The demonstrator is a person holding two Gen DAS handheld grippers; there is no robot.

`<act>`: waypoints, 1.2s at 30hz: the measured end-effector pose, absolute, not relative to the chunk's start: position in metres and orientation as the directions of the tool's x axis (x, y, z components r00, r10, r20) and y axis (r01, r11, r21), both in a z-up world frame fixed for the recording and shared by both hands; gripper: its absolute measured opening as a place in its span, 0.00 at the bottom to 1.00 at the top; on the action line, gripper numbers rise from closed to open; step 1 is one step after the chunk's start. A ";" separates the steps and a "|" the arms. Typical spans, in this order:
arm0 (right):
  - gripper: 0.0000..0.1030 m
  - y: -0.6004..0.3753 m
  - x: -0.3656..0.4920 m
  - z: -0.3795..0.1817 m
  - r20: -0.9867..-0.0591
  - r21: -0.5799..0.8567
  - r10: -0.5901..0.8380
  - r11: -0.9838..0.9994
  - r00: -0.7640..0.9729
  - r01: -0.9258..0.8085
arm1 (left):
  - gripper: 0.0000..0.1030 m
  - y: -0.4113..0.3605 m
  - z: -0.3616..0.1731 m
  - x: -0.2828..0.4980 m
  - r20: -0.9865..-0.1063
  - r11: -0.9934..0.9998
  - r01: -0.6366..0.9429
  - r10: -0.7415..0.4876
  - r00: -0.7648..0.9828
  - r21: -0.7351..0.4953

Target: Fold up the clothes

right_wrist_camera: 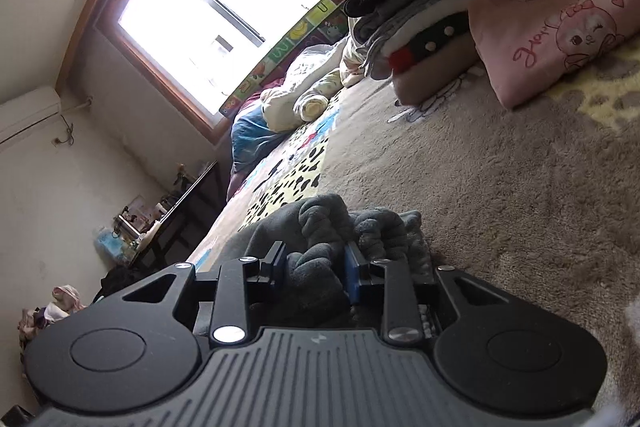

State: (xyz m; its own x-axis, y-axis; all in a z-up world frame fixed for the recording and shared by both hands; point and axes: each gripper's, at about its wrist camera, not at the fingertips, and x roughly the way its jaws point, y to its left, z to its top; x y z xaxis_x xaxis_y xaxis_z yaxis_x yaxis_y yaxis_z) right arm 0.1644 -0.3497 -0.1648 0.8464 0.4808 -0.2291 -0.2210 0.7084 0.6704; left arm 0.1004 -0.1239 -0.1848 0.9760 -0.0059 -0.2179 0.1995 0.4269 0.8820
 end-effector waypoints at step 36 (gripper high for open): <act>0.48 -0.286 0.140 -0.104 -0.224 0.261 0.417 0.897 0.881 -0.358 | 0.49 -0.040 -0.076 0.125 -0.401 0.894 0.414 -0.446 0.800 -0.169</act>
